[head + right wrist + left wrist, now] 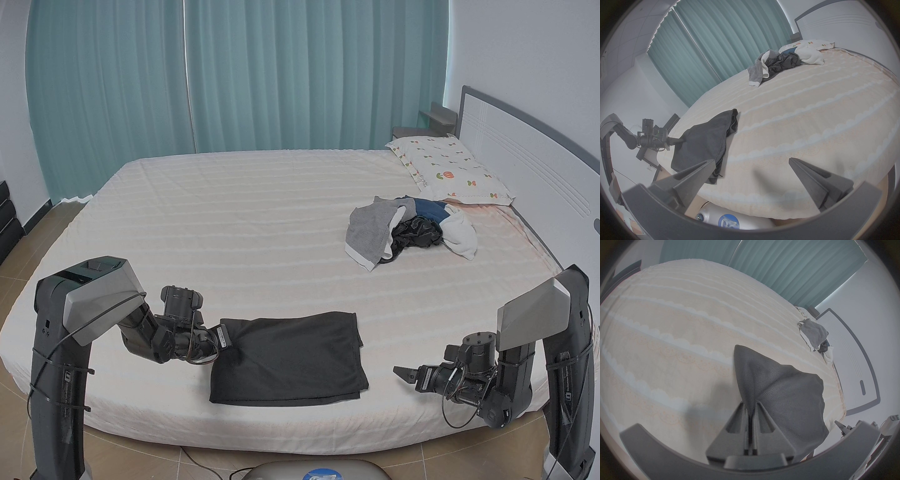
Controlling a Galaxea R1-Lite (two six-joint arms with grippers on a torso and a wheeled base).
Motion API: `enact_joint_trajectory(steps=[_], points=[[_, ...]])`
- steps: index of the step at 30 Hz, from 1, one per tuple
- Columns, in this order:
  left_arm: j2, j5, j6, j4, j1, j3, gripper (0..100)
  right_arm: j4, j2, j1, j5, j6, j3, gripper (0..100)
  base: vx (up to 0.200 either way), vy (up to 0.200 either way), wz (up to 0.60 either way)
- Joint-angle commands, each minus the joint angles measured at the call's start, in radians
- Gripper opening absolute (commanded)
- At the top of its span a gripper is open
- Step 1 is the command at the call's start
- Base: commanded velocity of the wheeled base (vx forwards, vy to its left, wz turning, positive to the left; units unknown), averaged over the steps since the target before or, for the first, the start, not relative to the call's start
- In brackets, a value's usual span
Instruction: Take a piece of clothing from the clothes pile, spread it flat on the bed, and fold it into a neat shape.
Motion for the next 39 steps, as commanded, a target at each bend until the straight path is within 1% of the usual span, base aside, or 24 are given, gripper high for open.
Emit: enact_joint_trajectory(steps=[1,4,21,26,36,39], points=[[-0.012,0.002,-0.005,0.000,0.000,0.004,0,-0.012,0.003,0.001,0.000,-0.001,0.000,100,0.000,0.000,0.00],[-0.021,0.002,-0.017,-0.003,0.004,0.015,0,-0.012,0.007,0.001,0.000,-0.001,0.000,100,0.000,0.000,0.00],[-0.034,0.004,-0.014,-0.003,0.004,0.034,0,-0.012,0.026,0.000,-0.001,-0.001,-0.006,100,0.000,0.000,0.00],[-0.035,0.004,-0.005,-0.012,0.004,0.054,0,-0.012,0.028,0.000,-0.003,-0.001,-0.006,100,0.000,0.200,0.00],[-0.063,0.007,-0.016,-0.003,0.016,0.065,0,-0.012,0.030,0.001,-0.003,-0.001,-0.004,100,0.000,0.200,0.00],[-0.106,0.007,-0.057,-0.003,0.015,0.094,0,-0.012,0.028,-0.002,-0.003,-0.001,-0.004,100,0.000,0.200,0.00]])
